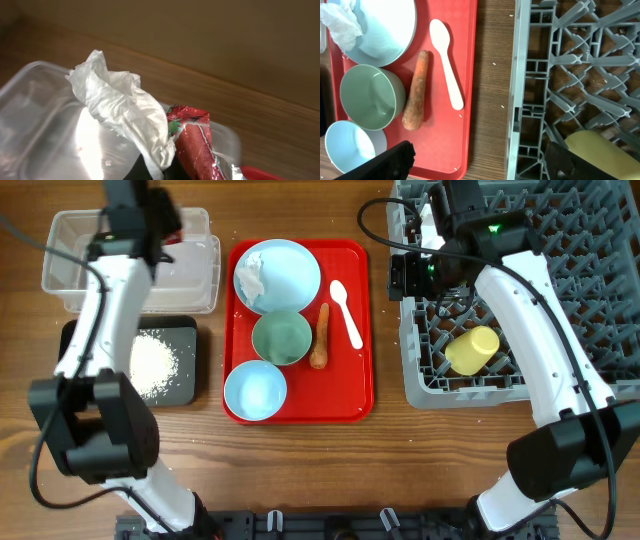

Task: Sort waste into correct bins and load items into the dishwasher rack
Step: 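Drop the red wrapper into the clear plastic bin, then move the left gripper back toward the tissue on the plate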

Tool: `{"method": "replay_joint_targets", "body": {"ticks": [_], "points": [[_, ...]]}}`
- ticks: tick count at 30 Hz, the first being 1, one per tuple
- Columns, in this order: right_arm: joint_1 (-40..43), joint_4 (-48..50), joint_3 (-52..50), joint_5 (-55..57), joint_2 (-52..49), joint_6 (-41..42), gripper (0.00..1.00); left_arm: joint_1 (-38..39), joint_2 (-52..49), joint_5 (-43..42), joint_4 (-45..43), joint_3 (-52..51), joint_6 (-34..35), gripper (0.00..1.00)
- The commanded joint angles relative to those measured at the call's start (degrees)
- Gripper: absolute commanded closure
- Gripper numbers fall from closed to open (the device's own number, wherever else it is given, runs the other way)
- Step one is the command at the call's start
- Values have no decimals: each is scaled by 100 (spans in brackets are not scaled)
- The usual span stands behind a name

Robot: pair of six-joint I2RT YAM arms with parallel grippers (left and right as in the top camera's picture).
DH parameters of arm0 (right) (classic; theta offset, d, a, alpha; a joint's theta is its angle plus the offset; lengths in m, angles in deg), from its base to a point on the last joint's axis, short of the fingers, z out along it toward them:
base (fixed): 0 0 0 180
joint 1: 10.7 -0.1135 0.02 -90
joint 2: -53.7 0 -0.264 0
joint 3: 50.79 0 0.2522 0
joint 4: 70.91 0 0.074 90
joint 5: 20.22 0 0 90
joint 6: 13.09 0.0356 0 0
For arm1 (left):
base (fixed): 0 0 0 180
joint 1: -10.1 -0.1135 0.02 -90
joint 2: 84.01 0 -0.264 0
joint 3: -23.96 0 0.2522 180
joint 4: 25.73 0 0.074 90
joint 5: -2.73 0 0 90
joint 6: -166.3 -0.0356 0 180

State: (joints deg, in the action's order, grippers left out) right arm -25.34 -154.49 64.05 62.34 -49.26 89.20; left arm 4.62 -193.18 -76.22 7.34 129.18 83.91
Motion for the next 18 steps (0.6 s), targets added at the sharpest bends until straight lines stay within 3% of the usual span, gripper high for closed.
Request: {"method": "replay_joint_targets", "body": {"ticks": [1, 3, 4, 5, 12, 18], "points": [[-13, -4, 48, 57, -76, -24, 14, -354, -494, -103, -79, 7, 50, 84], [-13, -4, 48, 57, -76, -11, 13, -420, -654, -190, -87, 7, 52, 50], [-13, -2, 48, 57, -76, -13, 13, -428, -704, -219, -92, 7, 52, 16], [-13, 0, 48, 57, -76, -11, 14, -428, -750, -299, -90, 7, 50, 0], [-13, -48, 48, 57, -76, -22, 14, -367, -710, -354, 79, 190, 50, 0], [-13, -46, 48, 57, -76, -17, 13, -94, -420, -669, 1104, 809, -179, 0]]}}
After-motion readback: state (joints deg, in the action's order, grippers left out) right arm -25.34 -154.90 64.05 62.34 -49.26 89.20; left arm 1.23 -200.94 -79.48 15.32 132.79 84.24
